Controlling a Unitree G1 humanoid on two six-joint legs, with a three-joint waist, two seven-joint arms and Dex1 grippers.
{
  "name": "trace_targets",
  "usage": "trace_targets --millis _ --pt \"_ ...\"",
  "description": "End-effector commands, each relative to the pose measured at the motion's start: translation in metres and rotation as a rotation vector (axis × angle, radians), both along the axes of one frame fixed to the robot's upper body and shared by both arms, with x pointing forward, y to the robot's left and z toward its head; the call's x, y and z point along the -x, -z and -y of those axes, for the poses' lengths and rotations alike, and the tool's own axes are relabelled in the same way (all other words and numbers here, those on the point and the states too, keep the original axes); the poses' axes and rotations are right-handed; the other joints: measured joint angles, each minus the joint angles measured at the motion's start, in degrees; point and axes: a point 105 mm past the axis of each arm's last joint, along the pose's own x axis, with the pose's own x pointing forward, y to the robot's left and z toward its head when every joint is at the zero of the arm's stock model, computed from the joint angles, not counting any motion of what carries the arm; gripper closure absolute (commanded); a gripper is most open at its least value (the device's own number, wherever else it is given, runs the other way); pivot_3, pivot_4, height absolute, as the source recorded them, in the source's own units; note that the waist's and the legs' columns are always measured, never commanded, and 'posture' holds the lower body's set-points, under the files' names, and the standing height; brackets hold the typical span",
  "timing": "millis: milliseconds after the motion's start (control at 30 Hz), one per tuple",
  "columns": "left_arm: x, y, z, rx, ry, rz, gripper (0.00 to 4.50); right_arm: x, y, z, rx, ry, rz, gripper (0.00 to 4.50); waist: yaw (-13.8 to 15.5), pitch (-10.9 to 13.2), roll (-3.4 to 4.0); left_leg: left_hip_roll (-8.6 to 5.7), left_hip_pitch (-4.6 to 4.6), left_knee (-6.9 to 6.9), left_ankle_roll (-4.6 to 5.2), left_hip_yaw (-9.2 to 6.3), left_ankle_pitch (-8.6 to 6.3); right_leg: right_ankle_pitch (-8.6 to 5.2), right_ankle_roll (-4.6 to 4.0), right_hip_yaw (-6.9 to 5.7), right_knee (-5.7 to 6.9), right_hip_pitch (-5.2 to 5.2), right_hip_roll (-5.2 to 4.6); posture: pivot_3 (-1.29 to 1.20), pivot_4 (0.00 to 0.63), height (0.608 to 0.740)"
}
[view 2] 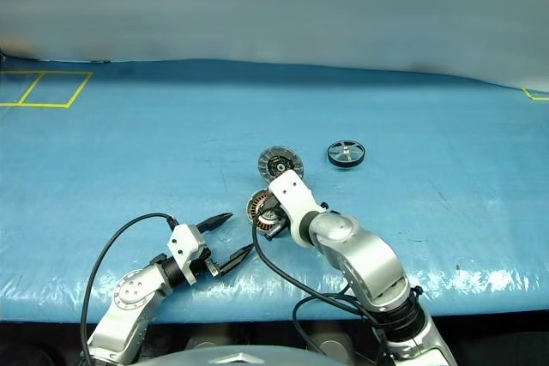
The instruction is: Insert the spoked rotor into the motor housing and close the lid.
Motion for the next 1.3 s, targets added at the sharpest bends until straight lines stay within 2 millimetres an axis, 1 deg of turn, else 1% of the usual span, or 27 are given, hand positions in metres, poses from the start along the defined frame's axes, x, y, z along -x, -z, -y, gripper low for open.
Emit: trace_targets --millis 33,300,400,533,633,700,767,833,933,1033,1167,1200,1300 --pt "0.001 -0.006 0.003 0.008 0.008 0.029 0.00 0.001 -0.006 0.002 -0.010 -0.001 0.021 4.48 0.00 0.00 0.00 0.00 0.00 0.00 0.00 0.00 0.00 0.00 0.00 0.00 0.00 0.00 0.00 0.00 0.150 0.740" --pt "0.000 -0.006 0.003 0.004 0.010 0.031 0.00 0.000 -0.009 -0.003 -0.025 -0.003 0.037 4.48 0.02 0.00 0.00 0.00 0.00 0.00 0.00 0.00 0.00 0.00 0.00 -0.01 -0.01 0.00 -0.01 0.00 0.150 0.740" --pt "0.000 -0.006 0.002 0.003 0.009 0.033 0.00 -0.005 -0.019 -0.003 -0.051 0.006 0.094 4.48 0.02 0.00 0.00 0.00 -0.01 -0.01 0.00 -0.01 0.00 0.00 0.00 -0.01 -0.01 -0.01 -0.01 0.00 0.150 0.740" --pt "0.000 -0.007 0.001 0.001 0.006 0.035 0.00 -0.009 -0.029 0.006 -0.067 0.013 0.135 4.48 0.08 0.00 0.00 0.00 -0.02 0.00 0.00 0.00 0.00 0.00 0.00 -0.01 -0.02 -0.01 -0.01 0.00 0.150 0.740" --pt "-0.001 -0.007 0.000 0.001 0.002 0.037 0.00 -0.015 -0.039 0.032 -0.035 0.035 0.171 4.48 0.14 0.02 0.02 -0.03 -0.05 0.01 0.03 0.00 -0.02 0.00 0.01 -0.02 -0.05 -0.01 -0.04 0.00 0.150 0.740" --pt "-0.001 -0.007 0.000 0.001 0.001 0.037 0.00 -0.018 -0.041 0.046 0.000 0.058 0.173 4.48 0.10 0.02 0.02 -0.05 -0.05 0.01 0.05 0.00 -0.03 0.00 0.01 -0.02 -0.07 0.00 -0.07 0.00 0.150 0.740" --pt "-0.002 -0.007 0.000 0.003 0.002 0.037 0.00 -0.026 -0.043 0.069 0.056 0.118 0.179 4.48 0.07 0.03 0.04 -0.04 -0.05 0.01 0.05 0.01 -0.03 0.00 0.01 -0.02 -0.06 -0.02 -0.06 0.00 0.150 0.740" --pt "-0.003 -0.007 0.001 0.002 0.007 0.038 0.00 -0.042 -0.048 0.096 0.098 0.214 0.194 4.48 0.03 0.04 0.05 -0.02 -0.04 -0.01 0.04 0.01 -0.03 0.00 0.00 -0.02 -0.06 -0.02 -0.04 0.00 0.150 0.740" --pt "-0.004 -0.007 0.002 0.005 0.013 0.039 0.00 -0.061 -0.054 0.120 0.086 0.328 0.200 4.48 0.05 0.04 0.05 -0.02 -0.02 0.00 0.04 0.04 -0.02 0.00 -0.01 -0.01 -0.04 -0.01 -0.02 0.00 0.150 0.740" --pt "-0.004 -0.007 0.004 0.006 0.016 0.039 0.00 -0.078 -0.058 0.134 0.066 0.417 0.208 3.93 0.08 0.04 0.06 -0.03 -0.04 -0.03 0.04 0.07 -0.02 0.00 0.00 0.02 -0.05 -0.05 -0.01 0.00 0.150 0.740" --pt "-0.004 -0.006 0.003 0.005 0.014 0.038 0.00 -0.096 -0.059 0.141 0.046 0.483 0.210 2.65 0.06 0.06 0.09 -0.03 -0.06 -0.09 0.05 0.10 -0.03 0.08 0.14 0.03 -0.05 -0.07 0.01 0.00 0.150 0.740" --pt "-0.004 -0.006 0.003 0.005 0.013 0.038 0.00 -0.100 -0.059 0.141 0.045 0.492 0.208 2.32 0.07 0.06 0.09 -0.04 -0.07 -0.09 0.05 0.12 -0.03 0.17 0.29 0.04 -0.05 -0.08 0.01 0.00 0.150 0.740" --pt "-0.004 -0.006 0.003 0.004 0.008 0.038 0.00 -0.110 -0.057 0.137 0.043 0.498 0.206 1.29 0.06 0.08 0.11 -0.04 -0.07 -0.09 0.05 0.14 -0.03 0.19 0.33 0.05 -0.05 -0.08 0.02 0.00 0.150 0.740"
